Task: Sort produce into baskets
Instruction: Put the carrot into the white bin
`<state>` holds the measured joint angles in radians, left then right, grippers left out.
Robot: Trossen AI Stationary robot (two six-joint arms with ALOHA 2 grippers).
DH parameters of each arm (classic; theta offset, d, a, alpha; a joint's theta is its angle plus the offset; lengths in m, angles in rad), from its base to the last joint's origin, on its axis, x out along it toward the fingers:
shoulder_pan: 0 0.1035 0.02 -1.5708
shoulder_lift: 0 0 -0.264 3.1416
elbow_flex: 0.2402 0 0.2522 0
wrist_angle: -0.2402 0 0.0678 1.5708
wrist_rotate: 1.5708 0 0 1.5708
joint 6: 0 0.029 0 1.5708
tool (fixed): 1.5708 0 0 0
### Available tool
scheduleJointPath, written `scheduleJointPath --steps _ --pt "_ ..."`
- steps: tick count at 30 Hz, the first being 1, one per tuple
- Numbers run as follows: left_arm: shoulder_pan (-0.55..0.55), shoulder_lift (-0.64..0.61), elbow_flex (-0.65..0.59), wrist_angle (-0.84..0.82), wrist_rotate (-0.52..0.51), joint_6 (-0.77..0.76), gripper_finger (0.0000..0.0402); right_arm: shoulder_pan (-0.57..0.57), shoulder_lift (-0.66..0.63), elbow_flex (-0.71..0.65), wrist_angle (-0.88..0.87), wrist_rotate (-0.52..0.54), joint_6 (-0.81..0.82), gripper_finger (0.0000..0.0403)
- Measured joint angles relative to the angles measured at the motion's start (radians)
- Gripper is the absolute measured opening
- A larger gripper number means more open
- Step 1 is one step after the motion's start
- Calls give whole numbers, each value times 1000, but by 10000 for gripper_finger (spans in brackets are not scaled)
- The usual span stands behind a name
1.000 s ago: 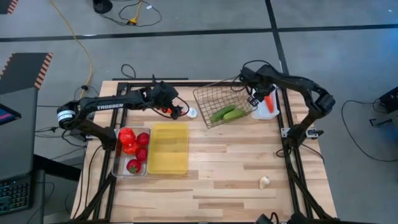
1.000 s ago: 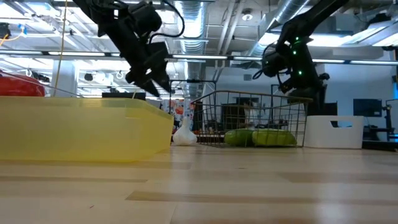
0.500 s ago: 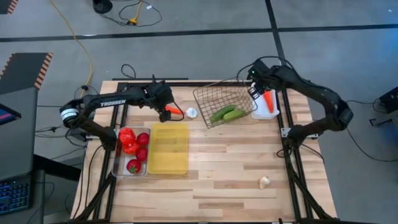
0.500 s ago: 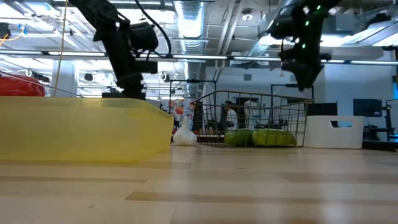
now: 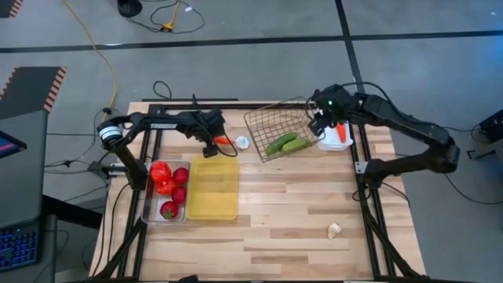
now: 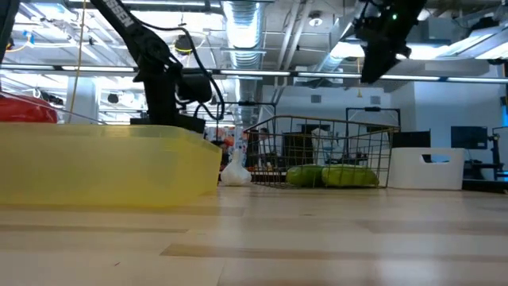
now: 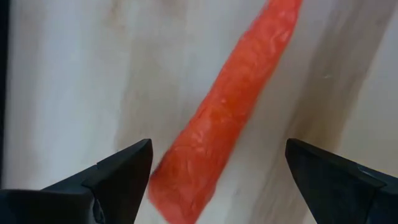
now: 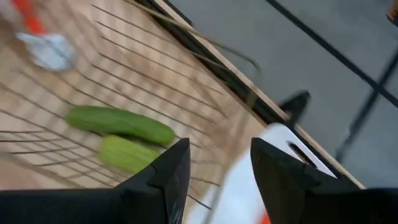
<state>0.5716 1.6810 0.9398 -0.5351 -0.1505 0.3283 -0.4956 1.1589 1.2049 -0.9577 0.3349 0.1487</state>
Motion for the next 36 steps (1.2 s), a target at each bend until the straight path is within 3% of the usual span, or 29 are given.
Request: scheduleJointPath --steps 5,15,21,28,36 --pt "1 21 2 6 9 0 325 76 3 0 73 0 -79 194" --pt "1 14 1 4 10 -10 189 152 71 0 137 1 -105 194" --pt "1 14 1 2 10 -15 136 169 113 0 137 1 -105 194" --pt "0 13 7 -11 7 -27 117 168 141 0 141 1 -105 194" --pt "0 13 127 -135 8 -63 120 169 138 0 174 2 -105 194"
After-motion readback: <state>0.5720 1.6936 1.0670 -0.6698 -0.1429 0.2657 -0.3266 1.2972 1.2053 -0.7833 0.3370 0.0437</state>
